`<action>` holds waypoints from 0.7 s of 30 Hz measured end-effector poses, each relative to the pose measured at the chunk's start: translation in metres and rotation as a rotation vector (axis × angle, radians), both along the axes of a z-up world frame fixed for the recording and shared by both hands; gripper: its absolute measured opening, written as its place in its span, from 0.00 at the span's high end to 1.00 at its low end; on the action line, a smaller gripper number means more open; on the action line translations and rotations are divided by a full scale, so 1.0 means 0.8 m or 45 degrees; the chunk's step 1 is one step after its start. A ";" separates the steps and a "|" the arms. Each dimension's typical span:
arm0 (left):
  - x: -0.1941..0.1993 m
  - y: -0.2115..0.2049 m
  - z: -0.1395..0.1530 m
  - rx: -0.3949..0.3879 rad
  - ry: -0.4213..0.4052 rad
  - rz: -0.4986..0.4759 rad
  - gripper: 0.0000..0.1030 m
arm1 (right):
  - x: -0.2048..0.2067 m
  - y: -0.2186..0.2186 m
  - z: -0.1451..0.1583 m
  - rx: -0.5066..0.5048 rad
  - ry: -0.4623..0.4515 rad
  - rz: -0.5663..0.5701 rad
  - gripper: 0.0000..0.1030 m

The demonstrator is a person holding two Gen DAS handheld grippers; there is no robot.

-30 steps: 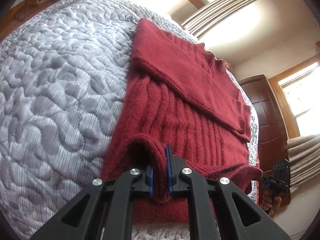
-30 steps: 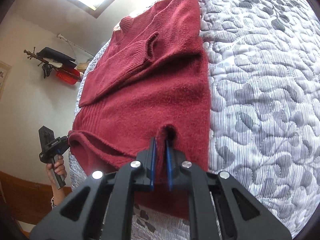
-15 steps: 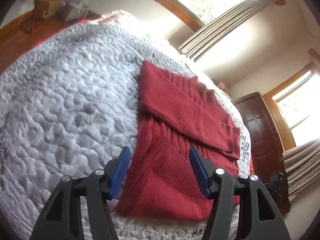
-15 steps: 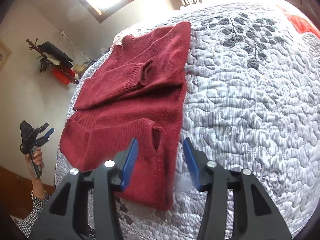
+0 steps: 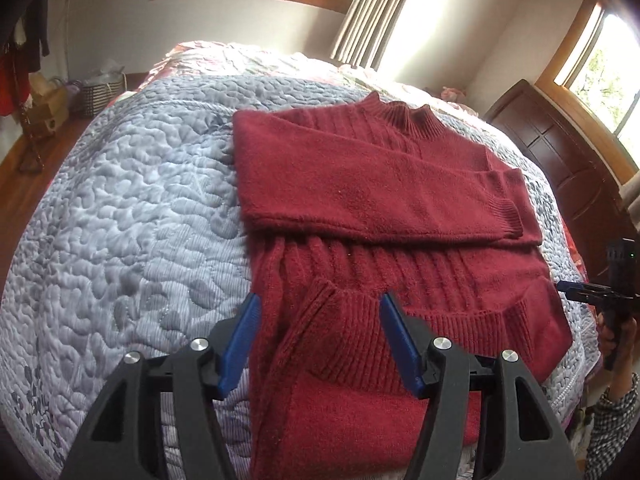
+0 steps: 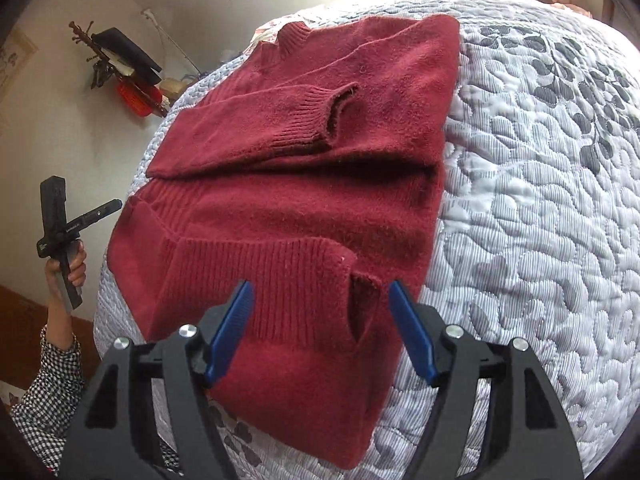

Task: Fold small clothes
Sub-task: 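Grasp the folded edge with both grippers and lift it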

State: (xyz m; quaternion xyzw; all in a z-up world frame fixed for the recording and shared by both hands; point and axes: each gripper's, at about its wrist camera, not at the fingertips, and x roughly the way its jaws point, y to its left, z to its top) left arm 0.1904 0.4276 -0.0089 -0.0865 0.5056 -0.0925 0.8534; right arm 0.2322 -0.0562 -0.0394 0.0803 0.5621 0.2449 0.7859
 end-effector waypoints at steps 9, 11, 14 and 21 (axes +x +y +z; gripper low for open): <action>0.007 -0.009 -0.024 0.090 0.032 -0.068 0.39 | 0.003 0.032 -0.021 -0.134 0.010 0.117 0.41; 0.007 -0.011 -0.025 0.118 0.032 -0.078 0.39 | 0.002 0.041 -0.022 -0.187 -0.013 0.141 0.53; 0.003 -0.016 -0.024 0.173 0.021 -0.090 0.46 | 0.000 0.047 -0.019 -0.189 -0.040 0.163 0.79; -0.016 -0.022 -0.020 0.275 -0.035 -0.122 0.79 | -0.009 0.035 -0.008 -0.140 -0.081 0.146 0.94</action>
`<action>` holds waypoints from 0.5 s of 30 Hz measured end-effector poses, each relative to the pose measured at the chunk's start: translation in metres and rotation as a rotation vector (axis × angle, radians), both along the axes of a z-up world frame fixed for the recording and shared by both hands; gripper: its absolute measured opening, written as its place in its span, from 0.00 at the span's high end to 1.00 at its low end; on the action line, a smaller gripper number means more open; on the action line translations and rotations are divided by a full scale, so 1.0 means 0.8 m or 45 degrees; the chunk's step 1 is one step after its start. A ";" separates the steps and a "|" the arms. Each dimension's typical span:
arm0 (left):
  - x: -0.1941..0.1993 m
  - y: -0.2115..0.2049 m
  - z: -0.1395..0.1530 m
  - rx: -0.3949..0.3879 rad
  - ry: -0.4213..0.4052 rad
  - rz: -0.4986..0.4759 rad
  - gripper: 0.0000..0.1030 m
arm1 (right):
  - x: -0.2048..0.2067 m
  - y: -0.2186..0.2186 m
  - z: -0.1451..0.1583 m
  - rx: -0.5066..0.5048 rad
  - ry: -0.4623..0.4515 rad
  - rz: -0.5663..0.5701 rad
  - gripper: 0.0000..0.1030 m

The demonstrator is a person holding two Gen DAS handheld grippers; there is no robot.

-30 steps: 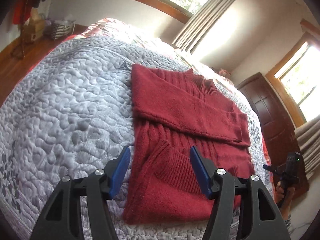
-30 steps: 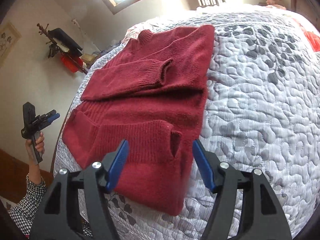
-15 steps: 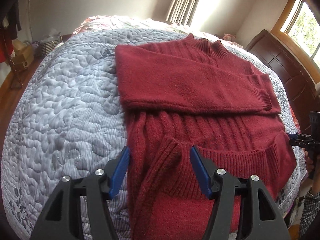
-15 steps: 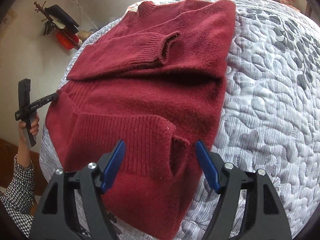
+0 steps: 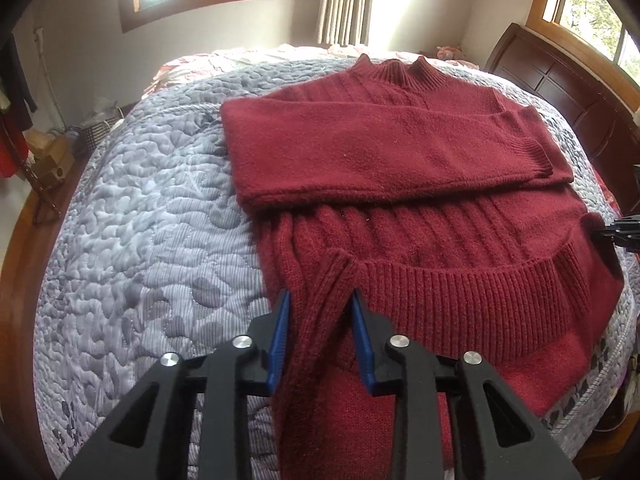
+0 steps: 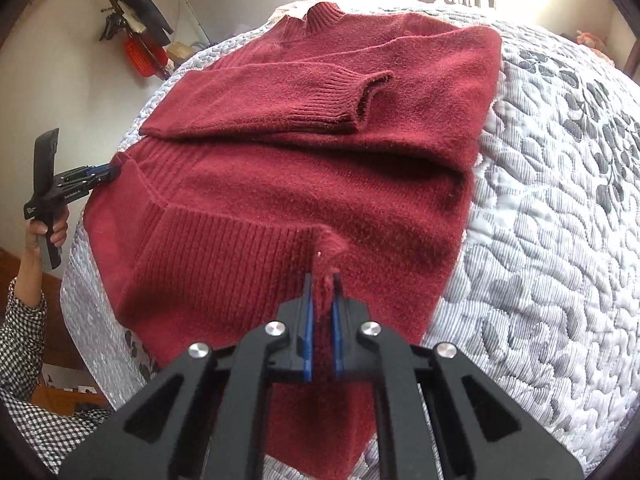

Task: Fold small clothes
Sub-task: 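Grasp the folded edge with both grippers and lift it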

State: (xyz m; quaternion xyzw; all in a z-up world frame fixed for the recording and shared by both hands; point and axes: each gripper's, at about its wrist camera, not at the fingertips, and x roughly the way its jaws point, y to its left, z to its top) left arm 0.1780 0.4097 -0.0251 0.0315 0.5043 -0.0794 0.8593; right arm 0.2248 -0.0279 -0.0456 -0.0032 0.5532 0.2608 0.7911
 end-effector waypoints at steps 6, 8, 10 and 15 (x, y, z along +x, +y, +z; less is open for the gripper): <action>-0.011 0.020 0.018 -0.077 -0.038 0.084 0.86 | -0.007 -0.023 0.016 0.104 -0.005 -0.052 0.94; -0.016 0.025 0.028 -0.125 -0.064 0.100 0.89 | -0.011 -0.029 0.023 0.139 -0.029 -0.060 0.94; -0.024 0.027 0.039 -0.168 -0.094 0.101 0.89 | -0.014 -0.032 0.031 0.173 -0.052 -0.060 0.94; -0.020 0.023 0.026 -0.125 -0.082 0.101 0.87 | -0.010 -0.030 0.015 0.128 -0.031 -0.077 0.94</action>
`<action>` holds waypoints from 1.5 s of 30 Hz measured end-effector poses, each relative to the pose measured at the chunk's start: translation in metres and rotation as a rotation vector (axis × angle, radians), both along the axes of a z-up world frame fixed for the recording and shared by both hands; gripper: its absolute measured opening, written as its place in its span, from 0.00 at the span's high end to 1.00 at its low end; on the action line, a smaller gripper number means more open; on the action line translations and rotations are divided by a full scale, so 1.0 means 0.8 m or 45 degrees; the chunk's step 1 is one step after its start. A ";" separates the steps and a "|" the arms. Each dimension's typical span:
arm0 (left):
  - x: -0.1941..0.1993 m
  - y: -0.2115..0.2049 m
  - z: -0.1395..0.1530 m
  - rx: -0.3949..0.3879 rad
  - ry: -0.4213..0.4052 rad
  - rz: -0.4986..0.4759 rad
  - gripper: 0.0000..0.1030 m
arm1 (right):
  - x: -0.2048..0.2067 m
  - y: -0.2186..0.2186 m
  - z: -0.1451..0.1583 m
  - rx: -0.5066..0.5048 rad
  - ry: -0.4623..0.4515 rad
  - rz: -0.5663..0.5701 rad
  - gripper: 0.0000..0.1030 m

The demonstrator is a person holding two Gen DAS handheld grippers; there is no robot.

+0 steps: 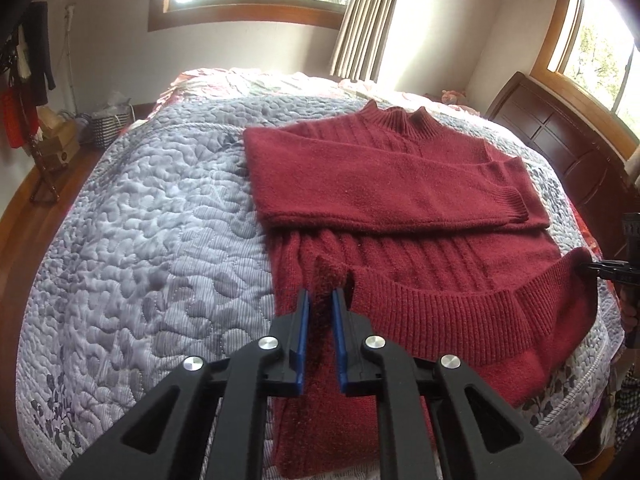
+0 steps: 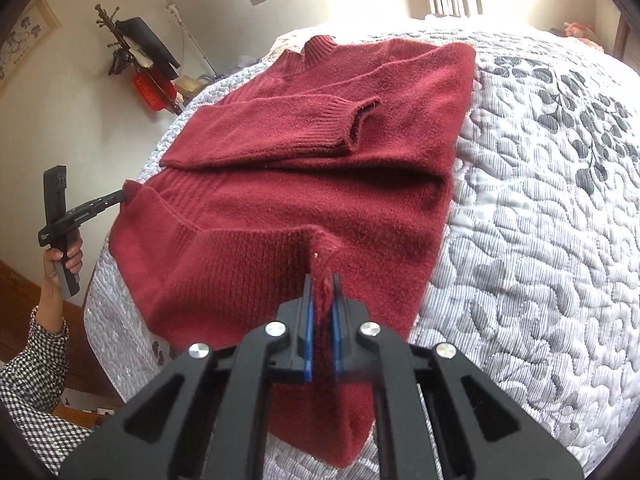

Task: Fold small clothes
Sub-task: 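Grasp the folded edge with both grippers and lift it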

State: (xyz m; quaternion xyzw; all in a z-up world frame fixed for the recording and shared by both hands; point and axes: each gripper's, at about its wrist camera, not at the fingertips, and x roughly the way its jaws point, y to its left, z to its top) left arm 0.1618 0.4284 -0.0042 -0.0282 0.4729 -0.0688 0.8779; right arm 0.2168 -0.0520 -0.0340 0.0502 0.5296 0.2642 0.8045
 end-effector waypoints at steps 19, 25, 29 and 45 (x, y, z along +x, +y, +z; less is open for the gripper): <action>-0.003 -0.025 -0.008 0.092 -0.044 -0.027 0.89 | -0.009 0.019 -0.004 -0.010 -0.023 0.039 0.94; -0.044 0.006 0.029 -0.037 -0.172 0.043 0.91 | -0.031 -0.003 0.024 0.078 -0.083 0.019 0.94; -0.056 0.018 0.024 -0.086 -0.171 0.061 0.92 | -0.035 0.007 0.016 0.033 -0.076 0.015 0.94; 0.023 0.027 0.066 -0.220 -0.224 0.128 0.94 | 0.018 0.008 0.071 0.061 -0.132 -0.075 0.94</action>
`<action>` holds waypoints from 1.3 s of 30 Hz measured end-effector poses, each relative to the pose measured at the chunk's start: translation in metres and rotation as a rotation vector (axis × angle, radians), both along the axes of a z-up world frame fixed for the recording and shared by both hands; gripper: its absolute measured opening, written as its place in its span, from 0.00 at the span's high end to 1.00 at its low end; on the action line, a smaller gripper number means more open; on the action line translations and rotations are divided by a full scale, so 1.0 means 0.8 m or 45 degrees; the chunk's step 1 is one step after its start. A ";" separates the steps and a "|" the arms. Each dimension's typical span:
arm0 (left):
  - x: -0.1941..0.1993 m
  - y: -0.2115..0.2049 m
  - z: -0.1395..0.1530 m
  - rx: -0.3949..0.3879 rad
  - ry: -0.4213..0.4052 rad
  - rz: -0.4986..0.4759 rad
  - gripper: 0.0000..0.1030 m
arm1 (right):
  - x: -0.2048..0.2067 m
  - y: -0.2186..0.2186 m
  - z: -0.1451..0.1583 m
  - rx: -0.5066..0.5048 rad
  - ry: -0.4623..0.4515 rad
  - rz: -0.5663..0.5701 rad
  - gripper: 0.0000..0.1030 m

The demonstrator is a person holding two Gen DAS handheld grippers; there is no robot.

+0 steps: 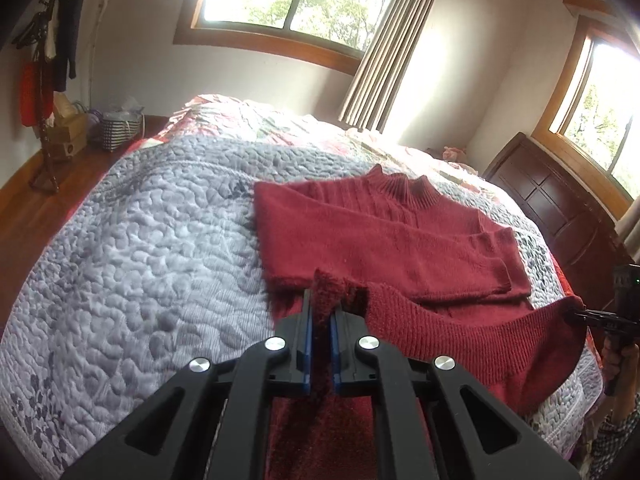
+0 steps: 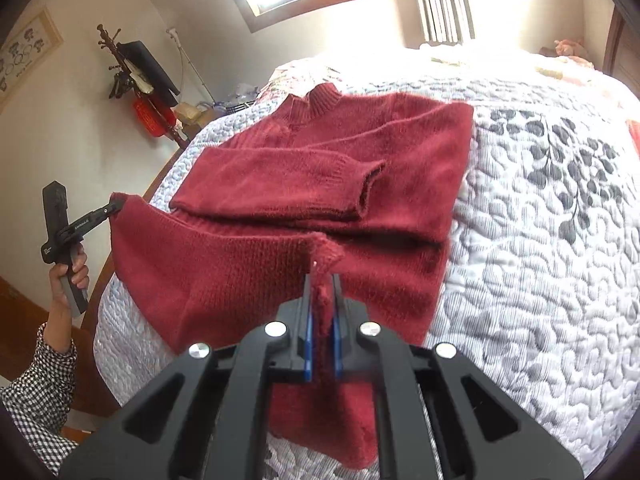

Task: Fold small clothes
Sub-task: 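Grasp the folded edge with both grippers and lift it, then fold the lifted edge over toward the collar and open both grippers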

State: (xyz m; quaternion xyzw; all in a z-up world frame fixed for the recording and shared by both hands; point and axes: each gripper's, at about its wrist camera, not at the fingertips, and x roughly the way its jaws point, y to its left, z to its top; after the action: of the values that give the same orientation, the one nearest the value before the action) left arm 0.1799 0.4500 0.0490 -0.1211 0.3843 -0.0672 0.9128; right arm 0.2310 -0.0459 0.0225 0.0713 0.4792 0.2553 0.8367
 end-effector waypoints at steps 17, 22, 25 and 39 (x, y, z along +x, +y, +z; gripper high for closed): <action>0.238 0.017 0.002 0.033 -0.010 0.174 0.94 | 0.252 0.005 0.026 -0.052 -0.015 -0.214 0.94; 0.277 0.011 -0.032 0.099 0.082 0.176 0.94 | 0.302 0.014 -0.009 -0.110 0.058 -0.239 0.94; 0.291 0.007 -0.058 0.130 0.141 0.176 0.94 | 0.320 0.018 -0.036 -0.130 0.104 -0.255 0.94; 0.294 0.020 -0.128 0.092 0.288 0.211 0.74 | 0.313 0.000 -0.089 -0.098 0.153 -0.345 0.68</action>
State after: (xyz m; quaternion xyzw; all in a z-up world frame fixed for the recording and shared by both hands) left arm 0.4150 0.4663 -0.0536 -0.1264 0.4756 0.0362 0.8698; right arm 0.4814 -0.0459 -0.0484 0.1186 0.5238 0.1167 0.8354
